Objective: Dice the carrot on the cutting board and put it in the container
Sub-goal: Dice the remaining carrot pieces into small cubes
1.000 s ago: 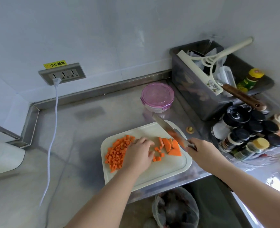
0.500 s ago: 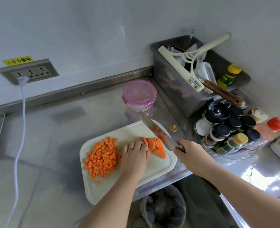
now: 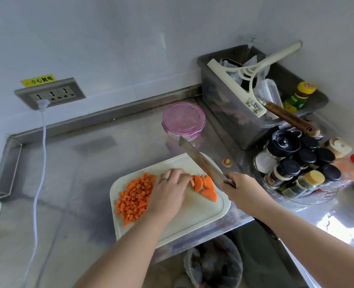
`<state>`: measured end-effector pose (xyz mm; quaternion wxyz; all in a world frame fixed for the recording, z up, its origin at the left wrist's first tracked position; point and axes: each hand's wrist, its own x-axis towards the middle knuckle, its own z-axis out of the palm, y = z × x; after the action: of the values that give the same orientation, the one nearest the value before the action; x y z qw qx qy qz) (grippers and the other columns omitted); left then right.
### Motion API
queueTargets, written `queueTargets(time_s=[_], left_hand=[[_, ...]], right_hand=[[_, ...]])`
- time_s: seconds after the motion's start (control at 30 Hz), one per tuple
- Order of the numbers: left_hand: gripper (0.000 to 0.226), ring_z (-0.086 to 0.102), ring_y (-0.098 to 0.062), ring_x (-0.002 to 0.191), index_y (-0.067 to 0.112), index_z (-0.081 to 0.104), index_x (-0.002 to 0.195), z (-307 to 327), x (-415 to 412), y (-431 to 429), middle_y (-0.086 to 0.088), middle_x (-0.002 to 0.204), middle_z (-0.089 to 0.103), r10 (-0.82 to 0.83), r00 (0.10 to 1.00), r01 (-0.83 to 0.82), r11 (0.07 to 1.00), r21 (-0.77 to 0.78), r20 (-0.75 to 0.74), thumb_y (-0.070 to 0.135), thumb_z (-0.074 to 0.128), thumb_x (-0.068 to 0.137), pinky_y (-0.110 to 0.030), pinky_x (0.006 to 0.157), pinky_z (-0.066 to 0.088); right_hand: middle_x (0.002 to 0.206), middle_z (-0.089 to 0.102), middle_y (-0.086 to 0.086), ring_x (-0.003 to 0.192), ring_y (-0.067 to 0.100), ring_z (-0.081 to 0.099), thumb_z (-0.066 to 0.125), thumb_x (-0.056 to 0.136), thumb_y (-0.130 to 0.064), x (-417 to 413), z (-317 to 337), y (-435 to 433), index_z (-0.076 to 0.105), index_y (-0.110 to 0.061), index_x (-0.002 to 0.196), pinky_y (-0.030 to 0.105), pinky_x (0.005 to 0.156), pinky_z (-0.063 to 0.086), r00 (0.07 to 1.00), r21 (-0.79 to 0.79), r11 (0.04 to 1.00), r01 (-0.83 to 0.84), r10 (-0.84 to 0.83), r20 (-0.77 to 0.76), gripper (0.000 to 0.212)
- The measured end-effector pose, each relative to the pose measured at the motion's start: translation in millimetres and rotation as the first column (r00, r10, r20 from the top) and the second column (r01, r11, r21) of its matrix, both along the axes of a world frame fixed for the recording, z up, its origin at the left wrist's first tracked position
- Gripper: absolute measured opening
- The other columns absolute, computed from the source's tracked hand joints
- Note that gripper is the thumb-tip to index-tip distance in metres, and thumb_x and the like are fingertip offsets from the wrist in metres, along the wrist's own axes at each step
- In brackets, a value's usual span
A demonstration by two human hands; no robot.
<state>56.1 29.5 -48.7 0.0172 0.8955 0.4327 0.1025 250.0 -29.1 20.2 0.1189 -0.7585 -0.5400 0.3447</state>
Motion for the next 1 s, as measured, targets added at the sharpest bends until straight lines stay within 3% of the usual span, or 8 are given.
queueTargets(time_s=[0.07,0.17,0.33,0.47,0.7,0.83,0.9,1.0], left_hand=[[0.052,0.041,-0.026,0.128,0.030,0.047,0.136,6,18,7,-0.002,0.140,0.039,-0.130,0.984,0.114,0.984,-0.133,-0.120,0.010,0.051,0.088,-0.038,0.096,0.039],[0.058,0.027,-0.027,0.135,0.034,0.025,0.146,9,30,20,-0.001,0.150,0.020,-0.246,0.912,0.165,0.953,-0.256,-0.328,0.009,0.035,0.096,-0.037,0.105,0.030],[0.052,0.045,-0.027,0.119,0.030,0.040,0.138,4,22,30,0.002,0.141,0.032,-0.313,0.895,0.251,0.943,-0.219,-0.318,0.008,0.046,0.092,-0.035,0.100,0.038],[0.049,0.062,-0.019,0.065,0.030,0.069,0.100,-5,10,29,0.006,0.104,0.062,-0.322,0.924,0.308,0.946,-0.096,-0.207,0.014,0.084,0.056,-0.026,0.062,0.052],[0.030,0.060,-0.017,0.057,0.024,0.071,0.088,-10,-6,28,0.006,0.085,0.063,-0.321,0.936,0.321,0.947,-0.024,-0.143,0.023,0.086,0.063,-0.025,0.054,0.050],[0.022,0.061,-0.017,0.060,0.024,0.071,0.092,-8,-6,31,0.004,0.088,0.062,-0.340,0.930,0.338,0.940,-0.035,-0.139,0.023,0.077,0.071,-0.025,0.052,0.049],[0.032,0.064,-0.019,0.068,0.026,0.070,0.103,1,-3,30,0.003,0.097,0.063,-0.333,0.927,0.321,0.942,-0.093,-0.172,0.021,0.075,0.072,-0.026,0.057,0.050],[0.061,0.053,-0.028,0.113,0.026,0.043,0.140,16,3,27,-0.001,0.139,0.041,-0.335,0.899,0.273,0.932,-0.237,-0.282,0.008,0.058,0.084,-0.033,0.094,0.041]], right_hand=[[0.067,0.053,-0.007,0.056,0.008,0.048,0.045,0.097,-0.021,2,4,-2,0.054,-0.021,0.083,0.018,0.051,0.038,1.000,0.008,1.000,0.014,-0.014,-0.002,0.017],[0.066,0.053,-0.003,0.055,0.012,0.046,0.047,0.098,-0.026,6,9,-6,0.050,-0.022,0.072,0.022,0.053,0.038,0.998,0.017,0.998,0.053,-0.052,-0.026,0.026],[0.062,0.052,-0.003,0.054,0.013,0.045,0.048,0.098,-0.034,11,10,-13,0.045,-0.021,0.067,0.024,0.051,0.036,0.995,0.030,0.995,0.094,-0.093,-0.031,0.035],[0.063,0.053,-0.004,0.054,0.011,0.046,0.048,0.098,-0.029,12,6,-14,0.044,-0.028,0.068,0.022,0.050,0.037,0.996,0.020,0.996,0.092,-0.092,-0.010,0.030],[0.066,0.055,-0.003,0.056,0.013,0.049,0.046,0.097,-0.025,6,4,-11,0.054,-0.022,0.083,0.026,0.054,0.042,0.997,0.000,0.997,0.076,-0.076,-0.020,0.016],[0.067,0.055,-0.003,0.055,0.013,0.047,0.045,0.096,-0.024,2,5,-8,0.048,-0.026,0.074,0.026,0.054,0.040,0.998,-0.001,0.998,0.062,-0.062,-0.014,0.023],[0.067,0.056,-0.004,0.054,0.012,0.047,0.045,0.096,-0.023,1,4,-7,0.049,-0.028,0.075,0.023,0.052,0.039,0.998,-0.008,0.999,0.054,-0.054,-0.008,0.022],[0.067,0.056,-0.004,0.052,0.011,0.047,0.046,0.096,-0.022,0,3,-6,0.053,-0.024,0.085,0.023,0.052,0.039,0.998,-0.004,0.998,0.056,-0.056,-0.014,0.013]])
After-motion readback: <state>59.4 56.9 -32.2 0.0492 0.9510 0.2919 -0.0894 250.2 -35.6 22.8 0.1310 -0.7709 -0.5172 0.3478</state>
